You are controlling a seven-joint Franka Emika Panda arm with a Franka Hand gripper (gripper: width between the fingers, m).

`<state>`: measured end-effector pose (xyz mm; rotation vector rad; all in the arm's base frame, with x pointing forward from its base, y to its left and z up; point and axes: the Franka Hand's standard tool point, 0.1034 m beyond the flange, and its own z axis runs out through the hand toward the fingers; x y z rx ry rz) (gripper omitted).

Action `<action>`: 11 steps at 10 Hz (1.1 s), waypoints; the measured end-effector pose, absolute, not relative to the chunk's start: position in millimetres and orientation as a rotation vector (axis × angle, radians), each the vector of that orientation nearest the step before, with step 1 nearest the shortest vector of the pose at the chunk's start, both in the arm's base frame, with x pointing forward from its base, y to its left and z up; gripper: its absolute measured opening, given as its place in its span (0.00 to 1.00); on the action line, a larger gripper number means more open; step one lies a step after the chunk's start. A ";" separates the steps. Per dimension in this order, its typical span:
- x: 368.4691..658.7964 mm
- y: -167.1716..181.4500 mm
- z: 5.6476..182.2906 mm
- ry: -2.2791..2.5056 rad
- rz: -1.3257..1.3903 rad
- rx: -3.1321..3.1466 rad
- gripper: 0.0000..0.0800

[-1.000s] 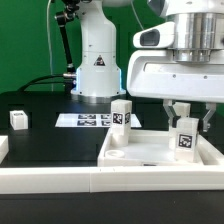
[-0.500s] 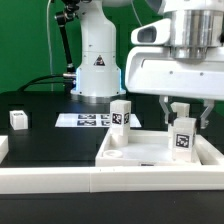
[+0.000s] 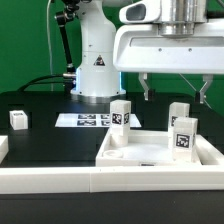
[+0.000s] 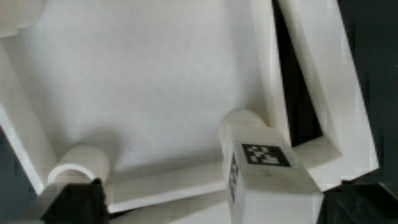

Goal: Assemble square table

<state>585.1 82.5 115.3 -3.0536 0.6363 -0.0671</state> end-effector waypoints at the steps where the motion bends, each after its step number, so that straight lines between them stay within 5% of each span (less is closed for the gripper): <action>1: 585.3 82.9 114.1 0.637 -0.071 -3.054 0.81; 11: 559.5 36.4 121.3 0.275 -0.065 -3.091 0.81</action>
Offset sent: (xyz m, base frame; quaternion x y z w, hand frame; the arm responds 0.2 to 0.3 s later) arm 0.0000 0.0000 0.0000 0.0000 0.0000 0.0000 1.0000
